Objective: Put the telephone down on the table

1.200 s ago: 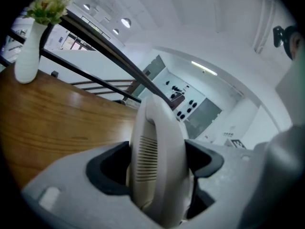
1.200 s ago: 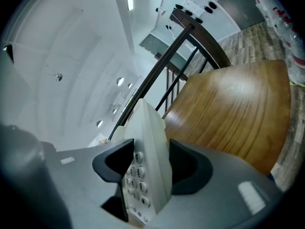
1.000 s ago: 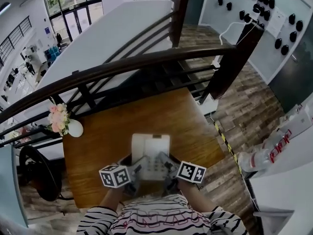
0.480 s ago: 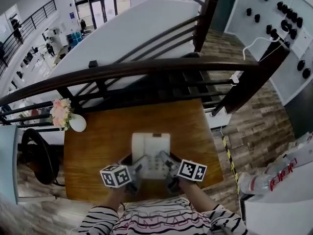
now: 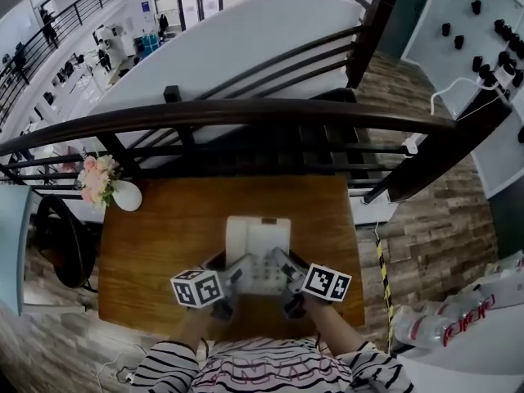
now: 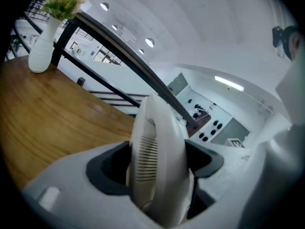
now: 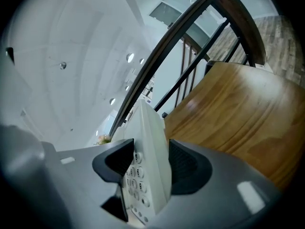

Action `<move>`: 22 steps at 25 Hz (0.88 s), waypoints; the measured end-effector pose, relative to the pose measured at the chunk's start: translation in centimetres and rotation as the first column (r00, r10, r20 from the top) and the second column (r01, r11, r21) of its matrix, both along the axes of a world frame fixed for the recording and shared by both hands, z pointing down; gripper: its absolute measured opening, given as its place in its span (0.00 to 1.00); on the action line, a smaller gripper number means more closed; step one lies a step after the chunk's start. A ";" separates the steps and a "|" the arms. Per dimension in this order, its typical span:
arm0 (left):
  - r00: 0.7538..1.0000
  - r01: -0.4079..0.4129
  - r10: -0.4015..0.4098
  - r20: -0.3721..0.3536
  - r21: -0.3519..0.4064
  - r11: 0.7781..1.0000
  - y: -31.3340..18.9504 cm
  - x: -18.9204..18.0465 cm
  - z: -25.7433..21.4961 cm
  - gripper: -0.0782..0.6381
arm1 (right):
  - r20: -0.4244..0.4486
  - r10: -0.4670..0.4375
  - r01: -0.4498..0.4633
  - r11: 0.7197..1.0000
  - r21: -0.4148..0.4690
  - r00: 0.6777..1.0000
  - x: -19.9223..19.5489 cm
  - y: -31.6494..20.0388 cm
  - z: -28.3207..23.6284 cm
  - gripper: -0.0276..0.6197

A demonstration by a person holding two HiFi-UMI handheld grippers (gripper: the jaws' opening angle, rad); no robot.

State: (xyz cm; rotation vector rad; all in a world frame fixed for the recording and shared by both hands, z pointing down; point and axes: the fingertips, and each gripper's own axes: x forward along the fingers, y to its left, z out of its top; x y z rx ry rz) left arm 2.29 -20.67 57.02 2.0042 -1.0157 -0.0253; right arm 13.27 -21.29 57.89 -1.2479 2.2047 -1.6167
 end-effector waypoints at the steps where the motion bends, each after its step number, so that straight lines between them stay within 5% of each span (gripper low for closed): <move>1: 1.000 0.004 -0.004 0.001 -0.003 1.000 -0.5 0.1 0.3 0.61 | 0.002 -0.004 0.004 1.000 -0.004 1.000 0.1 -0.5 0.3 0.39; 22: 0.999 0.048 -0.047 0.008 -0.064 0.997 -12.2 0.5 6.6 0.60 | -0.001 -0.042 0.042 0.998 -0.042 0.999 0.5 -12.6 6.3 0.39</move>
